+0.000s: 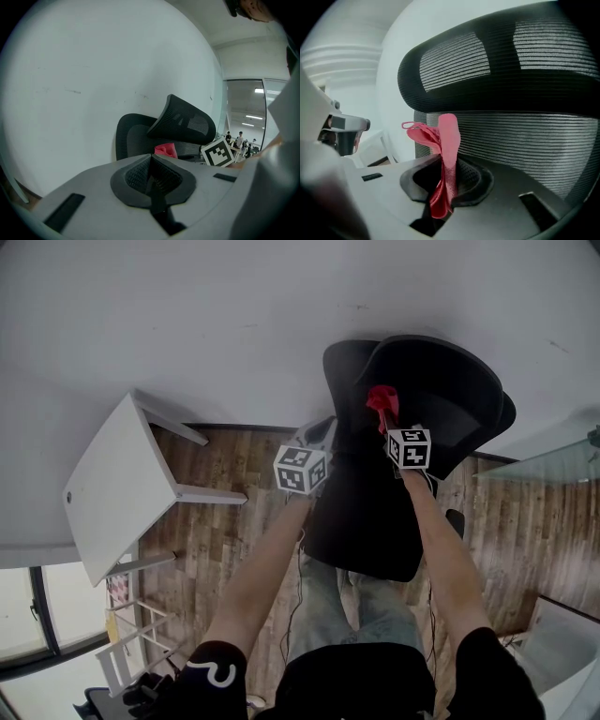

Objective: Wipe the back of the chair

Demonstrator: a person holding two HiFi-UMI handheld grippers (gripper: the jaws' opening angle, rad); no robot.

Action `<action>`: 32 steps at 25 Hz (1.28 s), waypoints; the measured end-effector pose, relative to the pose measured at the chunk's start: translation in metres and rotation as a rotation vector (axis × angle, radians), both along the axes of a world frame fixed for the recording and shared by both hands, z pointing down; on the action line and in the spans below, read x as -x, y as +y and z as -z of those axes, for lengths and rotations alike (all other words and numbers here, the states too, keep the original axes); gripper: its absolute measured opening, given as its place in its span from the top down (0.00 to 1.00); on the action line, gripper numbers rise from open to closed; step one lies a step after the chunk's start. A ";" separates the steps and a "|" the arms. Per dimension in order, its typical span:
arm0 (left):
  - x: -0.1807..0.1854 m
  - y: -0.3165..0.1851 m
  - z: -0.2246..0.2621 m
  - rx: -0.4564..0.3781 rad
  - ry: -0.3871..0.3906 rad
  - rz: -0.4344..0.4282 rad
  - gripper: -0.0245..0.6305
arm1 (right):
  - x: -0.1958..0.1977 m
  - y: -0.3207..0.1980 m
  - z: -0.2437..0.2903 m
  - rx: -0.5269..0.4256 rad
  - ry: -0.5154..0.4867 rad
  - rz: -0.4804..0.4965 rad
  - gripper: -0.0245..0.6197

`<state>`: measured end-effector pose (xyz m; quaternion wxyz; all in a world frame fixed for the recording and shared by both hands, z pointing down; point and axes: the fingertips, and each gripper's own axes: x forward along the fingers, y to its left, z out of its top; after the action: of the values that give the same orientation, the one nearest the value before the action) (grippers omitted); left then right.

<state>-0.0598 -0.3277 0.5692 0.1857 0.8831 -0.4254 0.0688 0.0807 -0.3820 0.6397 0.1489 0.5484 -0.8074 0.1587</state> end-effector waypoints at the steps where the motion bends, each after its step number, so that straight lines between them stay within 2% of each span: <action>1: -0.002 0.000 0.001 -0.001 -0.001 -0.004 0.93 | -0.003 0.001 0.001 -0.001 -0.001 -0.005 0.85; 32: -0.093 0.010 0.008 -0.014 -0.010 -0.137 0.93 | -0.101 0.022 0.013 -0.015 0.015 -0.122 0.85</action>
<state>0.0330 -0.3177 0.5613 0.1721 0.9110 -0.3655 0.0826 0.1819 -0.3602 0.6272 0.1409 0.5990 -0.7724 0.1573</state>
